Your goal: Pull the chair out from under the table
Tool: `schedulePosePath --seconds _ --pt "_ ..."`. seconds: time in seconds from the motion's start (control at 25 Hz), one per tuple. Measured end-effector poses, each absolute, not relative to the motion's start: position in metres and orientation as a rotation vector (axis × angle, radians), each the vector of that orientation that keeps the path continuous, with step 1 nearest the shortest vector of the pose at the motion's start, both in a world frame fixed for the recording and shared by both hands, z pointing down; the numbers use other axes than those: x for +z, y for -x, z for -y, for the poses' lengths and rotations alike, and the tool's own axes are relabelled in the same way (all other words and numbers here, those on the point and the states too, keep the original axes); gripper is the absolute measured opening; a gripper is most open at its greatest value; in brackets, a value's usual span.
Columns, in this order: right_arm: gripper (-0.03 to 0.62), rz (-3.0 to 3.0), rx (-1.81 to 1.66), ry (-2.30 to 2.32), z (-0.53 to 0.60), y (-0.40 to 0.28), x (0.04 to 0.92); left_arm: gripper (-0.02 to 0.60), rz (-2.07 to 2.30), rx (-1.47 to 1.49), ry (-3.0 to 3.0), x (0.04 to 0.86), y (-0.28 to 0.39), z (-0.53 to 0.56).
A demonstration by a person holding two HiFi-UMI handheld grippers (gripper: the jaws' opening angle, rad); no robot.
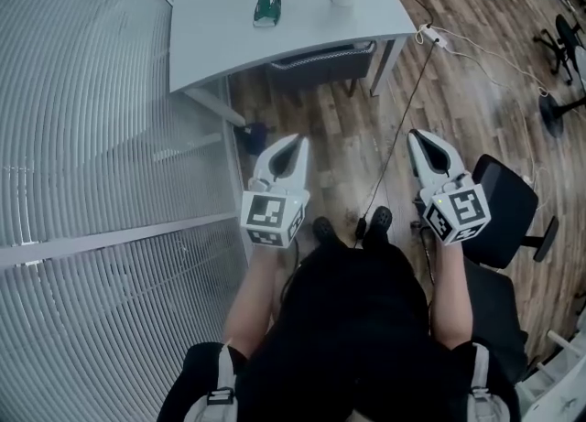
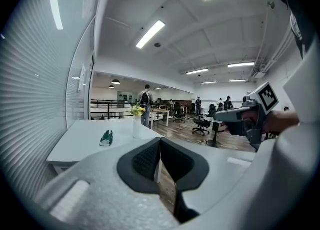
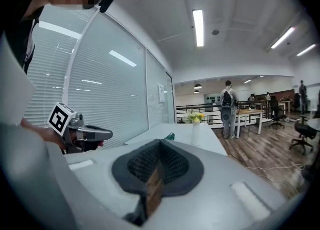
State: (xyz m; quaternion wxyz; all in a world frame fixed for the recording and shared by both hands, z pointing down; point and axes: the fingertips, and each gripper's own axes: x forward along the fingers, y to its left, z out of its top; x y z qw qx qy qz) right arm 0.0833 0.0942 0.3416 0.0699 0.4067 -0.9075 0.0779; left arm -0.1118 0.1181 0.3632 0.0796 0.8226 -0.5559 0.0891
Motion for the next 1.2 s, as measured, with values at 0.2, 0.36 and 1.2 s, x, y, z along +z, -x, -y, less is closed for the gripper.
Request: schedulePosePath --seconds 0.2,0.36,1.2 --pt "0.002 2.777 0.272 -1.222 -0.103 -0.065 0.339 0.009 1.606 0.264 -2.479 0.369 0.122 -0.122" --pt "0.003 2.777 0.296 -1.178 -0.104 -0.044 0.347 0.009 1.581 0.275 -2.476 0.38 0.13 -0.115" --pt "0.003 2.863 0.163 -0.836 0.056 -0.082 0.346 0.009 1.797 0.34 -2.258 0.388 0.076 0.003"
